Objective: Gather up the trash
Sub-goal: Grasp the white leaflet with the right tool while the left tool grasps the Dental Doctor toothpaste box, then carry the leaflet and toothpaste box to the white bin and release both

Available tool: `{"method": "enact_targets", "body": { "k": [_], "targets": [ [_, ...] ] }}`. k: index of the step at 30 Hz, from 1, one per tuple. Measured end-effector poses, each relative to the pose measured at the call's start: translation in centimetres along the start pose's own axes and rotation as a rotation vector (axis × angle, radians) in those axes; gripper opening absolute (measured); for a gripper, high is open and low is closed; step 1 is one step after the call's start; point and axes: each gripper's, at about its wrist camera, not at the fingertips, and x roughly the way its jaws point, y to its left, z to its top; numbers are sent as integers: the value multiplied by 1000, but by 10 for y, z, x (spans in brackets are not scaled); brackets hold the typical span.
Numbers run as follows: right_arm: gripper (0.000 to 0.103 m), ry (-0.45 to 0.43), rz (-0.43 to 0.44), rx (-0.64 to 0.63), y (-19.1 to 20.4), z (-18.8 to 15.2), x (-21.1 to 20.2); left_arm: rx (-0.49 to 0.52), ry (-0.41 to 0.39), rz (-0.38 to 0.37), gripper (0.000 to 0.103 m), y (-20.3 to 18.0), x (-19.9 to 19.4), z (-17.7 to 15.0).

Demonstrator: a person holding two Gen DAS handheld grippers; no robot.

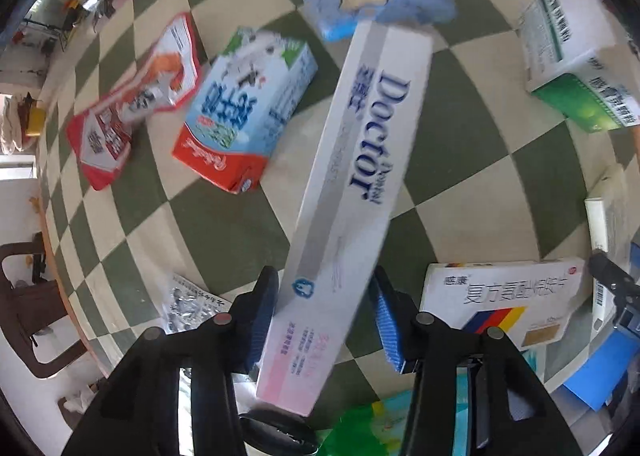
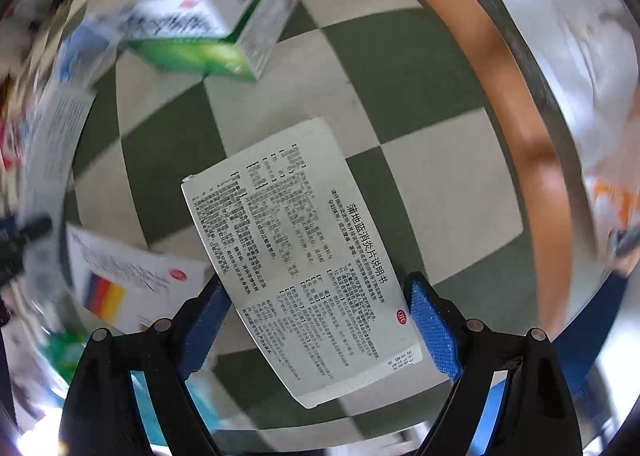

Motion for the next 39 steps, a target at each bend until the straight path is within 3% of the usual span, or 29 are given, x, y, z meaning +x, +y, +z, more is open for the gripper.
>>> {"method": "enact_targets", "body": {
  "k": [1, 4, 5, 7, 9, 19, 26, 28, 30, 32, 35, 39],
  "targets": [
    [89, 3, 2, 12, -1, 0, 1, 3, -1, 10, 46, -2, 2, -1],
    [90, 37, -65, -44, 10, 0, 14, 11, -21, 26, 38, -8, 2, -8],
    [90, 24, -82, -63, 13, -1, 14, 13, -37, 31, 32, -11, 0, -12],
    [89, 3, -96, -94, 20, -4, 14, 1, -59, 39, 31, -16, -4, -16],
    [84, -5, -74, -81, 24, -8, 11, -14, -75, 42, 31, -12, -14, -23],
    [83, -96, -40, -53, 33, -54, -27, -104, -208, 74, 31, 0, -85, -75],
    [83, -210, 42, -51, 46, -108, -93, -199, -310, 4, 31, 24, -113, -123],
    [83, -247, 74, -57, 58, -131, -110, -224, -335, -25, 31, 39, -122, -146],
    [83, -267, 109, -61, 46, -115, -131, -237, -356, -46, 31, 52, -123, -166],
    [83, -299, 135, -73, 62, -133, -144, -250, -374, -67, 31, 62, -124, -194],
    [83, -341, 152, -97, 87, -182, -157, -274, -388, -88, 31, 81, -119, -251],
    [83, -347, 147, -114, 118, -248, -153, -307, -349, -138, 31, 102, -98, -327]
  ]
}}
